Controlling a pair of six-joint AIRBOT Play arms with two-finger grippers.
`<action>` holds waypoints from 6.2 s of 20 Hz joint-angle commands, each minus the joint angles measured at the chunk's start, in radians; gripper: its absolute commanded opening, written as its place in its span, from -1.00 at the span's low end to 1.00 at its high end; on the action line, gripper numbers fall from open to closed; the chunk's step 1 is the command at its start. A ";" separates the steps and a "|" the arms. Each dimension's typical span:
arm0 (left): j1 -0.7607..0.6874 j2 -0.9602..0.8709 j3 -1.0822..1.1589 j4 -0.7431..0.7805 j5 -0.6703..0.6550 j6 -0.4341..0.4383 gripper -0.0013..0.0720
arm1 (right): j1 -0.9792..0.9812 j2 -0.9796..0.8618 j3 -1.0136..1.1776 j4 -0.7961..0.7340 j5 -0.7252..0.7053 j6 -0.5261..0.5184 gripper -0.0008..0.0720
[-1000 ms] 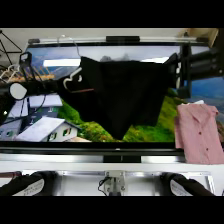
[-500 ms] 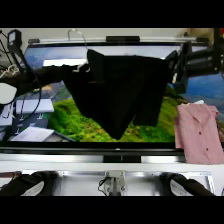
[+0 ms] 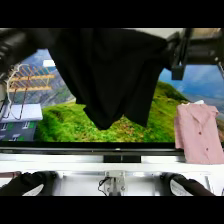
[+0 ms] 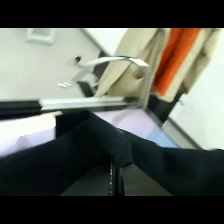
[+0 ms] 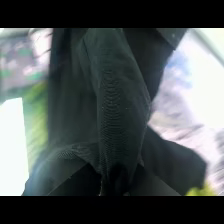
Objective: Fold the shirts.
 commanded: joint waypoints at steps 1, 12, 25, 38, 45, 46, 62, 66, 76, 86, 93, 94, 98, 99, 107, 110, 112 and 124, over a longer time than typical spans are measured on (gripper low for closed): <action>-0.061 0.010 0.125 -0.004 -0.174 0.037 -0.84 | -0.001 0.001 0.001 0.036 -0.212 0.028 -0.76; -0.061 -0.042 0.126 0.266 -0.496 -0.053 -0.02 | -0.001 0.078 0.010 0.042 -0.383 0.035 -0.76; -0.061 -0.053 0.126 0.430 -0.642 -0.040 -0.02 | -0.001 0.164 0.010 -0.278 -0.839 0.008 -0.77; -0.060 -0.059 0.126 0.430 -0.641 -0.039 -0.04 | -0.400 0.165 0.010 -0.552 -1.205 0.221 -0.77; -0.061 -0.105 0.125 0.430 -0.641 -0.039 -0.04 | -0.726 0.164 0.010 -0.551 -1.218 0.418 -0.77; -0.061 -0.112 0.125 0.430 -0.641 -0.039 -0.04 | -0.758 0.163 0.010 -0.552 -1.216 0.438 -0.77; -0.061 -0.122 0.126 0.430 -0.645 -0.039 -0.04 | -0.994 0.159 0.102 -0.551 -1.253 0.447 -0.77; -0.060 -0.122 0.126 0.459 -0.645 -0.039 -0.04 | -0.994 0.119 0.173 -0.552 -1.281 0.412 -0.77; -0.061 -0.122 0.126 0.460 -0.645 -0.043 -0.04 | -1.202 0.014 0.235 -0.497 -1.256 0.429 -0.77; -0.061 -0.137 0.126 0.462 -0.630 -0.039 -0.04 | -1.484 0.065 0.235 -0.579 -0.929 0.436 -0.77; -0.061 -0.161 0.126 0.462 -0.626 -0.039 -0.04 | -1.809 0.126 0.235 -0.578 -0.815 0.562 -0.77; -0.061 -0.160 0.126 0.462 -0.626 -0.039 -0.04 | -1.857 0.132 0.235 -0.578 -0.787 0.582 -0.76; -0.061 -0.161 0.126 0.462 -0.626 -0.039 -0.04 | -1.968 0.135 0.235 -0.552 -0.744 0.719 -0.48; -0.061 -0.161 0.126 0.462 -0.626 -0.039 -0.04 | -1.973 0.135 0.235 -0.549 -0.727 0.733 0.15; -0.060 -0.176 0.125 0.464 -0.626 -0.038 -0.04 | -1.973 0.218 0.235 -0.621 -0.205 0.803 0.40; -0.060 -0.192 0.125 0.464 -0.627 -0.038 -0.04 | -1.973 0.244 0.235 -0.727 0.011 0.901 0.42; -0.060 -0.196 0.126 0.464 -0.627 -0.024 -0.04 | -1.973 0.263 0.235 -0.754 0.072 0.957 0.42; -0.060 -0.248 0.096 0.460 -0.771 0.036 0.55 | -1.755 0.288 0.114 -0.461 0.462 0.947 0.41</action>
